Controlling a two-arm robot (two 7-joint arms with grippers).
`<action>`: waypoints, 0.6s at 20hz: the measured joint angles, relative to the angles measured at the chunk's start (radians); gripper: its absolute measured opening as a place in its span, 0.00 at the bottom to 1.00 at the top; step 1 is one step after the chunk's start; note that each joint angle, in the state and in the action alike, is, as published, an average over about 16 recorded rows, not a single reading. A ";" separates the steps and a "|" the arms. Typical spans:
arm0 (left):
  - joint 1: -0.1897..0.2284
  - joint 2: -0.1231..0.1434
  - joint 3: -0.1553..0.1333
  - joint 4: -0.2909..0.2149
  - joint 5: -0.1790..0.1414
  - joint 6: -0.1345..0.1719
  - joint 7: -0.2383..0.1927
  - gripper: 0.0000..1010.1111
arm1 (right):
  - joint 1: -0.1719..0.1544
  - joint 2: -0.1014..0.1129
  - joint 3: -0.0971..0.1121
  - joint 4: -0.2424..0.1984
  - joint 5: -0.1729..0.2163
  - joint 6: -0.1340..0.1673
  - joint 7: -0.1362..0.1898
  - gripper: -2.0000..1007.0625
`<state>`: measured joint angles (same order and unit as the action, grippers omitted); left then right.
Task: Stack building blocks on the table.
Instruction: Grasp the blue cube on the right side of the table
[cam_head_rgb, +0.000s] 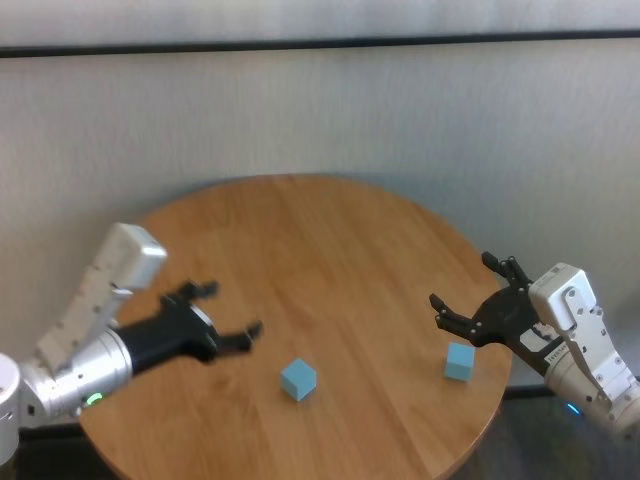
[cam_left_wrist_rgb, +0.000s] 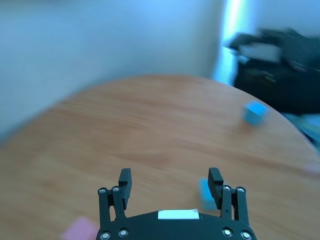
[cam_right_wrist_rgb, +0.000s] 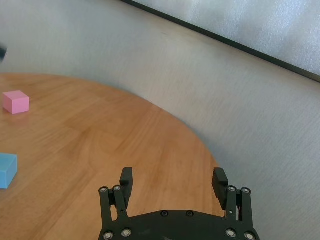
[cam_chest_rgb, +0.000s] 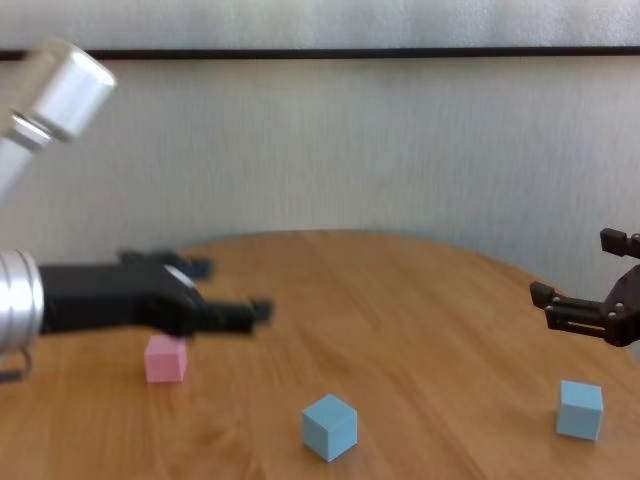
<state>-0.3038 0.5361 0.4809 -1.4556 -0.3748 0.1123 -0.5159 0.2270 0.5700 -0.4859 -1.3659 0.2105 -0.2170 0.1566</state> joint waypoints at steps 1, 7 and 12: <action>0.015 0.003 -0.015 -0.015 -0.004 -0.007 0.017 0.99 | 0.000 0.000 0.000 0.000 0.000 0.000 0.000 0.99; 0.080 0.007 -0.087 -0.078 -0.015 -0.041 0.101 0.99 | 0.000 0.000 0.000 -0.001 0.000 0.000 0.002 0.99; 0.103 0.006 -0.113 -0.098 -0.016 -0.054 0.118 0.99 | -0.010 0.024 0.001 -0.032 0.011 0.028 0.040 0.99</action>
<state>-0.2008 0.5421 0.3682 -1.5538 -0.3907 0.0588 -0.3980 0.2166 0.5940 -0.4846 -1.3978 0.2218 -0.1886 0.1969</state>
